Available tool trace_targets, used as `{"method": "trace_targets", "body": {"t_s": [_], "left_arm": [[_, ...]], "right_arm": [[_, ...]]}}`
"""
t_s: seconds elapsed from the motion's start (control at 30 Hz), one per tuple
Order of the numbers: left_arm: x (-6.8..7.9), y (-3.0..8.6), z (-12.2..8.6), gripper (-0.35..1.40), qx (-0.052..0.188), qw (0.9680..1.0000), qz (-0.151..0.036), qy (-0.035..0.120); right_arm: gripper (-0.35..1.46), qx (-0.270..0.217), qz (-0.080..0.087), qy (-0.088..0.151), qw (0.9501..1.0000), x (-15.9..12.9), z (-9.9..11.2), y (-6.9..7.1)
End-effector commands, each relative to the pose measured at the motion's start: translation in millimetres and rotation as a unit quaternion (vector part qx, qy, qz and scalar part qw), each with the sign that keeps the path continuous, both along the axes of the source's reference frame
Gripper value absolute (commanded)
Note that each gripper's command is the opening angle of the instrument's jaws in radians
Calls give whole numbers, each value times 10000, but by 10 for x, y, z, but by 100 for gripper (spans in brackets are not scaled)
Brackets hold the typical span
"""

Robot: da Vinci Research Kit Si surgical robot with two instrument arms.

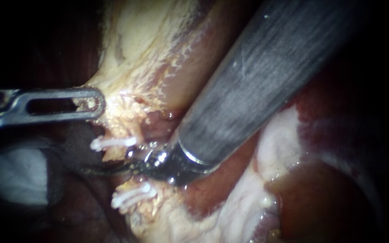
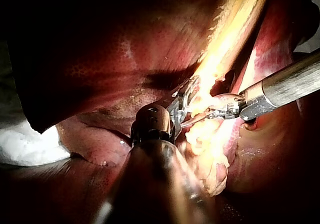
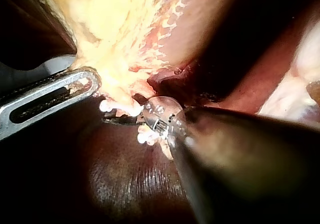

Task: Go back from the cut left tube

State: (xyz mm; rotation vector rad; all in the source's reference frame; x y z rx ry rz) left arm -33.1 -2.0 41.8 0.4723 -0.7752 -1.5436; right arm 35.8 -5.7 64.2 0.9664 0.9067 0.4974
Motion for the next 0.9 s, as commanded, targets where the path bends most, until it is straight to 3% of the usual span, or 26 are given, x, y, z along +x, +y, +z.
{"method": "trace_targets", "body": {"t_s": [0.03, 0.6, 0.63, 0.67, 0.77, 0.9], "left_arm": [[0, 0, 0, -35, -1, 10000, 4, -3], [0, 1, 1, -35, -1, 10000, 7, -5], [0, 1, 1, -35, -1, 10000, 7, -5], [0, 1, 1, -35, -1, 10000, 8, -6], [1, 1, 0, -35, -1, 10000, 8, -6], [1, 1, 0, -35, -1, 10000, 8, -6]], "right_arm": [[-35, -1, 1, 0, 10000, 1, 0, 0], [-33, -5, -63, 46, 10000, 7, 3, -8], [16, -5, -54, 58, 10000, 8, 3, -8], [39, -2, -28, 93, 10000, 7, 3, -9], [59, 4, 13, 155, 9999, 8, 1, -10], [68, 10, 33, 196, 9998, 9, -3, -12]]}}
